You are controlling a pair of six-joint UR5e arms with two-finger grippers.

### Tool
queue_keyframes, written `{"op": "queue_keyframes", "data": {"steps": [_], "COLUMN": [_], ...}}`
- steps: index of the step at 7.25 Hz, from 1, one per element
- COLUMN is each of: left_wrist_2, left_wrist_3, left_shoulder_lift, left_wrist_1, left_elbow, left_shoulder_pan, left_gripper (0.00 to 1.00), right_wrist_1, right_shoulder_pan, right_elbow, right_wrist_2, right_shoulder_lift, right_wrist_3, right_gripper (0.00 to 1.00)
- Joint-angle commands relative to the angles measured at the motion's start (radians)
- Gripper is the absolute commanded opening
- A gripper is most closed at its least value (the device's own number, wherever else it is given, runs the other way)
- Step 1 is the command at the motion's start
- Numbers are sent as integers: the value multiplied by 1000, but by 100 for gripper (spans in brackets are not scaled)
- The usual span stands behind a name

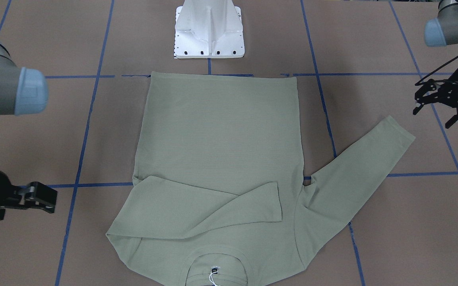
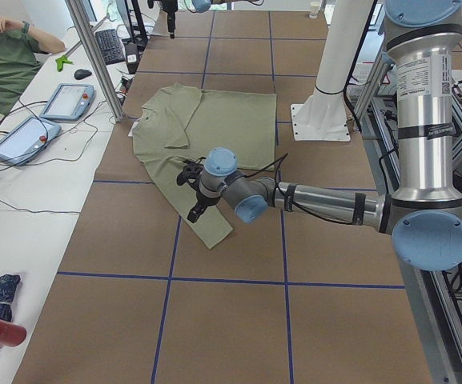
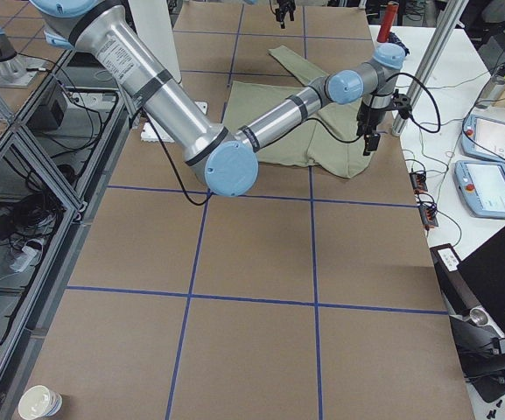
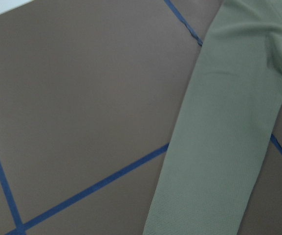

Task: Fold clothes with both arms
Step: 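Release the sleeve and raise the right gripper away from the shirt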

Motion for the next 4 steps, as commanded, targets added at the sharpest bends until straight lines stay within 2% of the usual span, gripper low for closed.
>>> {"op": "queue_keyframes", "data": {"steps": [1, 4], "left_wrist_2": [20, 162], "left_wrist_3": [1, -10], "left_shoulder_lift": [96, 95], "left_wrist_1": [-83, -80], "left_elbow": [5, 28], "left_shoulder_pan": [114, 246], "left_gripper": [100, 100], "right_wrist_1": [0, 1], "right_shoulder_pan": [29, 32], "right_elbow": [58, 68], "right_wrist_2": [1, 1], "right_shoulder_lift": [-73, -78], "right_wrist_3": [-48, -47], "right_gripper": [99, 100]}}
